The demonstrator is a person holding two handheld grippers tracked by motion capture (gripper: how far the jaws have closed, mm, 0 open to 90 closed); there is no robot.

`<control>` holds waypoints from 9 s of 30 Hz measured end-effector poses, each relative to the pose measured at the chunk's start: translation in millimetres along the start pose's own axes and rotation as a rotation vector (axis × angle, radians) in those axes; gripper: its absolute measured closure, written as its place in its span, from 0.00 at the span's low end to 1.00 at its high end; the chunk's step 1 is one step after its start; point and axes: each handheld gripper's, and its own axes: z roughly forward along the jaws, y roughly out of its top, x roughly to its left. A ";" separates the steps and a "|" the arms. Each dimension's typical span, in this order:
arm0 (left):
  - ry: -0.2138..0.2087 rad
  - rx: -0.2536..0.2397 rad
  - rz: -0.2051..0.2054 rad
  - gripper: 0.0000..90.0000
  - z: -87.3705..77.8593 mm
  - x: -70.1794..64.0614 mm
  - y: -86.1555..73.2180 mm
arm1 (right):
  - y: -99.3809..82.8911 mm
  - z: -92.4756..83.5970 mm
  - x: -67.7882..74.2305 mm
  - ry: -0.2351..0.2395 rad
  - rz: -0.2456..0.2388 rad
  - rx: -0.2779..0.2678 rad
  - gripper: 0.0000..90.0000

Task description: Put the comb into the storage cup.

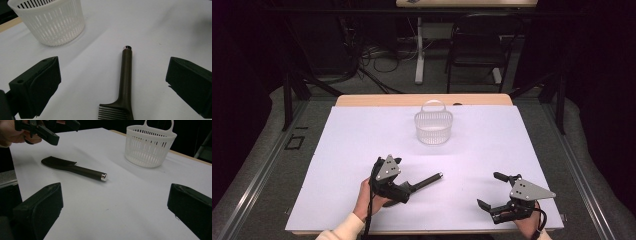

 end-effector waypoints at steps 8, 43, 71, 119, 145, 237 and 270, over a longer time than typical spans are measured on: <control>-0.033 0.019 0.017 0.19 6.5 -3.0 5.2 | -0.2 0.2 -0.1 -0.001 0.000 0.001 0.00; -0.147 0.162 0.026 1.00 55.3 -7.0 20.9 | -0.5 0.3 -0.4 -0.004 -0.008 0.011 0.00; -0.170 0.300 0.089 1.00 102.6 -14.0 33.1 | -1.0 0.6 0.0 -0.001 -0.004 0.011 0.00; -0.043 0.326 -0.028 1.00 89.4 36.9 21.3 | -1.0 -0.6 0.0 -0.003 -0.005 0.007 0.01; 0.012 0.371 -0.069 1.00 61.6 55.7 1.2 | -0.6 -1.5 -0.3 -0.003 -0.005 0.012 0.01; 0.023 0.326 0.066 0.00 -8.6 28.9 1.0 | -0.9 2.0 0.0 0.011 -0.007 0.027 0.01; -0.004 0.508 0.216 0.04 19.4 8.7 22.4 | -1.2 2.9 0.0 0.011 -0.003 0.032 0.01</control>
